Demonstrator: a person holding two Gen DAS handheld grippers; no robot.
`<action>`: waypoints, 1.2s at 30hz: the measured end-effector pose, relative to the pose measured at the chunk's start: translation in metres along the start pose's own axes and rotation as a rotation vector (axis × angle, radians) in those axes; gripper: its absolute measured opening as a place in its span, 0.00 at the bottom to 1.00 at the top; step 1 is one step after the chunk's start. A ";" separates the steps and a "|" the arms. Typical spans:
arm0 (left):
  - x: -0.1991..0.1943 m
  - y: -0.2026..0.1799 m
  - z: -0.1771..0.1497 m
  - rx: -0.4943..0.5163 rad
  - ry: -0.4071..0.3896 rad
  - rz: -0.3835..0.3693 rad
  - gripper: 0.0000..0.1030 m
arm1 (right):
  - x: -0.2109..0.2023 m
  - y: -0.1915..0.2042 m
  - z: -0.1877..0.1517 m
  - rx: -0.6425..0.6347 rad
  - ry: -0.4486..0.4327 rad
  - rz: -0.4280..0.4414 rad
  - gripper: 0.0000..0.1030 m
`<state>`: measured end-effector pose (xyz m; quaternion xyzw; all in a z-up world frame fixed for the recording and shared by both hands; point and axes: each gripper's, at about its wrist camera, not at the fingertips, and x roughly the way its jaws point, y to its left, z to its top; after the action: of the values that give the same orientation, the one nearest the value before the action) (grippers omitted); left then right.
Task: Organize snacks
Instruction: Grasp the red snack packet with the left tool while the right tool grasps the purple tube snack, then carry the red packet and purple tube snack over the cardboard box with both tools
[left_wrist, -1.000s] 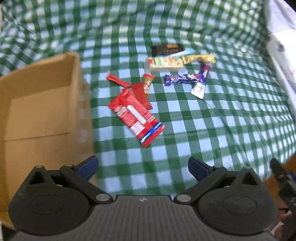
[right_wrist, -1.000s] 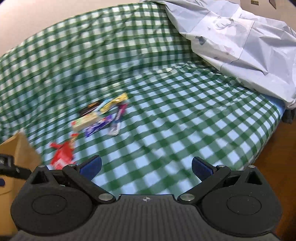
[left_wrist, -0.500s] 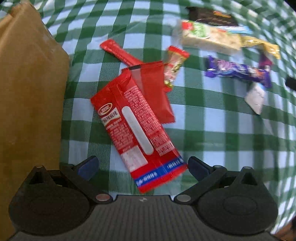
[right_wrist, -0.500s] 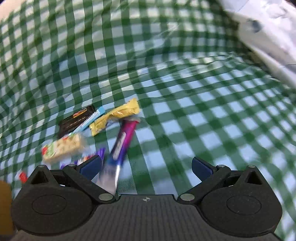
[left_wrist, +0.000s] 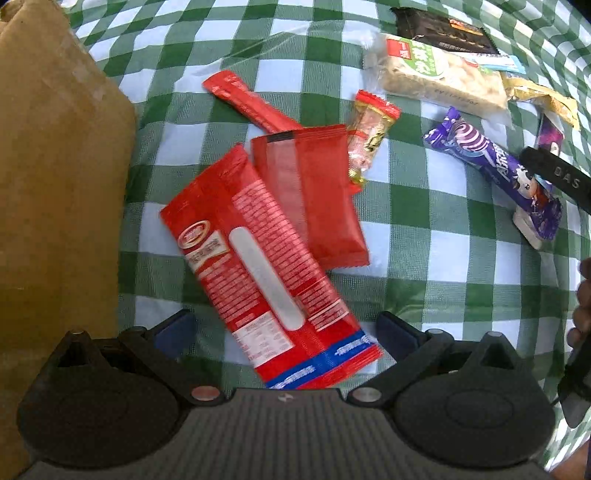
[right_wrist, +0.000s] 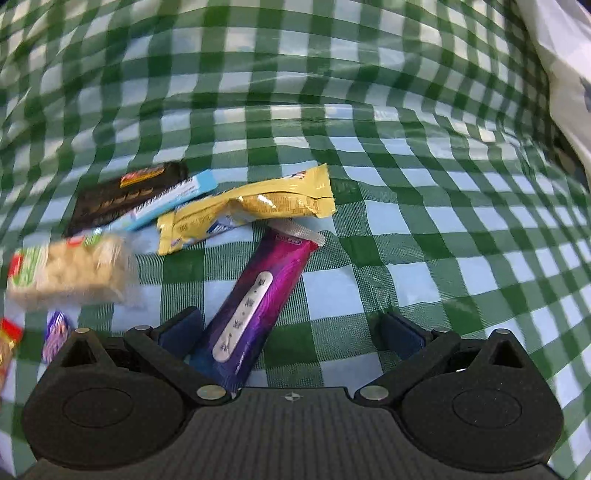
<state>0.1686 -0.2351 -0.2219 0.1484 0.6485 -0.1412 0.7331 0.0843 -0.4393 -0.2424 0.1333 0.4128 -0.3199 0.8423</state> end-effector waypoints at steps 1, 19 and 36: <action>-0.005 0.003 -0.001 -0.013 -0.014 -0.003 0.77 | -0.004 0.002 0.000 -0.003 -0.010 0.013 0.78; -0.122 0.030 -0.075 0.087 -0.248 -0.214 0.37 | -0.160 -0.030 -0.048 0.095 -0.171 0.000 0.20; -0.263 0.139 -0.195 0.126 -0.545 -0.160 0.36 | -0.385 0.075 -0.145 0.073 -0.317 0.269 0.20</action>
<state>0.0159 -0.0258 0.0216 0.0985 0.4272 -0.2731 0.8563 -0.1303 -0.1463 -0.0350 0.1656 0.2420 -0.2361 0.9264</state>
